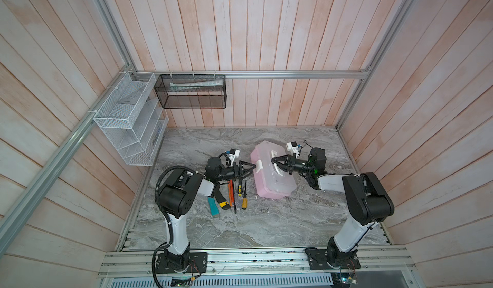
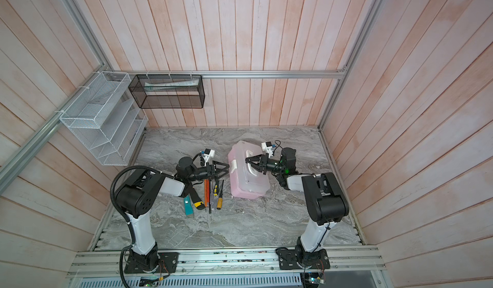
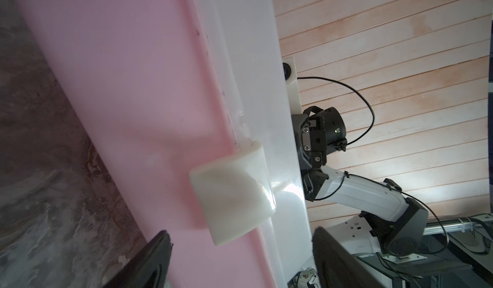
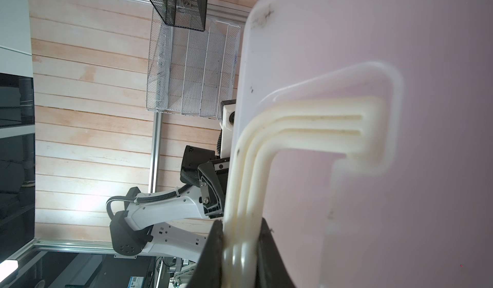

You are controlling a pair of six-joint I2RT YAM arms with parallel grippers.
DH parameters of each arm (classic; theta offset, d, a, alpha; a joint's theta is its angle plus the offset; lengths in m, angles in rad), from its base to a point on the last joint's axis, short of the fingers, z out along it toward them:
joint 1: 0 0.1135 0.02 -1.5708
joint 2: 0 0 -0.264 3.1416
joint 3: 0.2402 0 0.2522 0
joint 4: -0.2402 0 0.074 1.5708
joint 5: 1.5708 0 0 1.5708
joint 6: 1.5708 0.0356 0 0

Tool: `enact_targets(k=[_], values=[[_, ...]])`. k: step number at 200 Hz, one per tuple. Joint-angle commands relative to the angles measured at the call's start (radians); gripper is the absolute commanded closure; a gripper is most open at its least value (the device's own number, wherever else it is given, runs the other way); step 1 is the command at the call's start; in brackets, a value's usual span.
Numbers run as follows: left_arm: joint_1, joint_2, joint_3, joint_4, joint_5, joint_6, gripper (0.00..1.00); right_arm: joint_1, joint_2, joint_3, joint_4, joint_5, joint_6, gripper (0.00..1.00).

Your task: Pack the tool kit

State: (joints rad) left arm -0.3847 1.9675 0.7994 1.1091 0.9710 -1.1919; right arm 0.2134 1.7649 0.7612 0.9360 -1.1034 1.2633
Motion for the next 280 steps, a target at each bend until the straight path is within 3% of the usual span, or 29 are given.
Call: enact_targets(k=[1, 35, 66, 95, 128, 158, 180, 207, 220, 237, 259, 280], values=[[-0.011, 0.032, 0.048, 0.020, 0.005, 0.018, 0.15, -0.013, 0.074, -0.029, -0.081, 0.046, -0.119, 1.00], [-0.022, 0.057, 0.086, 0.053, 0.025, -0.012, 0.15, -0.009, 0.092, -0.030, -0.074, 0.045, -0.115, 1.00], [-0.011, 0.080, 0.085, 0.222, 0.056, -0.141, 0.15, -0.010, 0.099, -0.023, -0.097, 0.055, -0.129, 1.00], [0.015, 0.069, 0.065, 0.401, 0.059, -0.294, 0.15, -0.010, 0.083, 0.007, -0.279, 0.107, -0.257, 1.00], [0.016, -0.001, 0.053, 0.362, 0.059, -0.292, 0.15, -0.011, 0.053, 0.046, -0.460, 0.178, -0.376, 1.00], [0.042, -0.079, 0.022, 0.208, 0.032, -0.174, 0.14, -0.007, 0.015, 0.064, -0.536, 0.245, -0.428, 1.00], [0.060, -0.171, 0.018, -0.187, -0.048, 0.077, 0.14, 0.034, -0.017, 0.159, -0.779, 0.370, -0.588, 1.00], [0.008, -0.280, 0.114, -0.778, -0.319, 0.473, 0.12, 0.115, -0.034, 0.254, -0.968, 0.525, -0.688, 1.00], [-0.037, -0.294, 0.164, -0.965, -0.476, 0.596, 0.12, 0.177, -0.042, 0.316, -1.083, 0.688, -0.751, 1.00], [-0.084, -0.298, 0.169, -1.036, -0.608, 0.661, 0.13, 0.228, -0.048, 0.346, -1.126, 0.755, -0.779, 1.00], [-0.096, -0.286, 0.144, -1.013, -0.606, 0.646, 0.13, 0.237, -0.055, 0.350, -1.146, 0.806, -0.780, 1.00], [-0.126, -0.280, 0.132, -1.026, -0.674, 0.651, 0.14, 0.222, -0.050, 0.327, -1.114, 0.736, -0.767, 1.00]])
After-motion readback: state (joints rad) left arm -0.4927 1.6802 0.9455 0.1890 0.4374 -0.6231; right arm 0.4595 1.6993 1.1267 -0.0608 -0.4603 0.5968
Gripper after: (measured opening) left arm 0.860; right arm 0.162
